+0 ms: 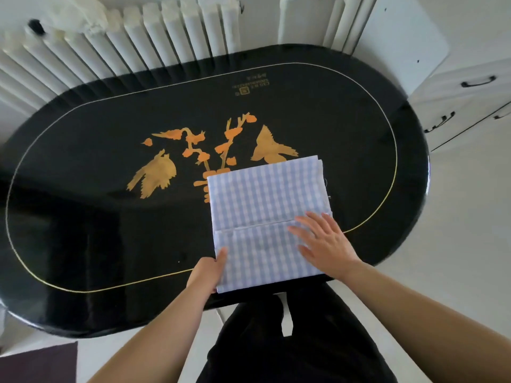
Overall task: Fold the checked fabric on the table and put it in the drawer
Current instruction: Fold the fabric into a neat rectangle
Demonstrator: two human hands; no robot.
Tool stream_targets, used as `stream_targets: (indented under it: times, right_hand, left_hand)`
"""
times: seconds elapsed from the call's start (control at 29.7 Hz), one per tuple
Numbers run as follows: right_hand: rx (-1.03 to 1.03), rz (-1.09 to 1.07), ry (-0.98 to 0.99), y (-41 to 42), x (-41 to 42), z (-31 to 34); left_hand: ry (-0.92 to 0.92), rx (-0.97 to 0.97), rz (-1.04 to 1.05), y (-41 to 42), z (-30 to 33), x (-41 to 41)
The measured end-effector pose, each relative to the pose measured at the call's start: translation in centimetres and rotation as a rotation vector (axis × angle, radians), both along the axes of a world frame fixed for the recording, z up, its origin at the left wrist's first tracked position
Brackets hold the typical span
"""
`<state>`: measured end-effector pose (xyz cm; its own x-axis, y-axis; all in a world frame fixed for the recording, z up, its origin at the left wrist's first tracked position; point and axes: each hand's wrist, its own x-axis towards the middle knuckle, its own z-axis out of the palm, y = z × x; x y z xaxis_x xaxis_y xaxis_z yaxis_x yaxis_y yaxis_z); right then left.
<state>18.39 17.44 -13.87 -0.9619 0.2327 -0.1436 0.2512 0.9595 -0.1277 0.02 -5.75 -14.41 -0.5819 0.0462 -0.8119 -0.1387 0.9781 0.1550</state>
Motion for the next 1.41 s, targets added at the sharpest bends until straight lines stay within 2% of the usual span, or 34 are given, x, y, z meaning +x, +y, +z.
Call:
stream_targets:
  times: [0.03,0.1,0.17,0.24,0.27,0.3,0.37,0.4,0.5,0.84,0.98,1.14,1.41]
  right_hand:
    - [-0.018,0.066,-0.161,0.5,-0.4,-0.2]
    - [-0.075,0.030,-0.408,2.5,-0.1,-1.0]
    - [-0.090,0.056,-0.437,4.5,0.6,-1.6]
    - [-0.107,0.123,-0.466,5.7,0.6,-1.6]
    - [-0.125,0.147,-0.469,5.9,0.4,-1.5]
    - [-0.140,0.165,-0.466,6.1,0.3,-1.5]
    - [-0.151,0.210,-0.451,6.6,0.3,-1.4]
    - [-0.137,0.246,-0.440,7.0,0.4,-1.2]
    - [-0.057,0.322,-0.410,8.2,1.9,-0.9]
    - [-0.043,0.347,-0.419,9.5,4.6,-1.7]
    - [-0.046,0.408,-0.394,10.6,4.4,-1.7]
    - [-0.069,0.391,-0.380,10.7,4.1,-2.0]
    - [-0.168,0.417,-0.373,11.4,3.8,-0.9]
  left_hand:
    - [-0.012,0.007,0.016,0.0,0.1,-0.1]
    - [-0.052,0.050,0.103,-0.2,0.6,0.0]
    - [0.063,0.080,0.058,-0.9,1.3,0.0]
    - [0.442,0.102,-0.309,-1.9,1.8,-0.2]
    - [0.629,0.144,-0.574,-2.0,1.7,-0.5]
    - [0.737,0.192,-0.845,-2.0,1.6,-0.9]
    - [0.699,0.188,-1.334,-2.1,1.2,-2.2]
    - [0.623,0.144,-1.431,-2.3,0.8,-2.8]
    - [0.458,0.105,-1.413,-3.1,0.1,-3.9]
    - [0.323,0.151,-1.256,-2.7,-0.7,-5.3]
    - [0.293,0.185,-1.217,-2.7,-0.6,-5.3]
    - [0.288,0.183,-1.303,-2.7,-0.4,-5.9]
    - [0.284,0.185,-1.323,-2.9,-0.4,-6.6]
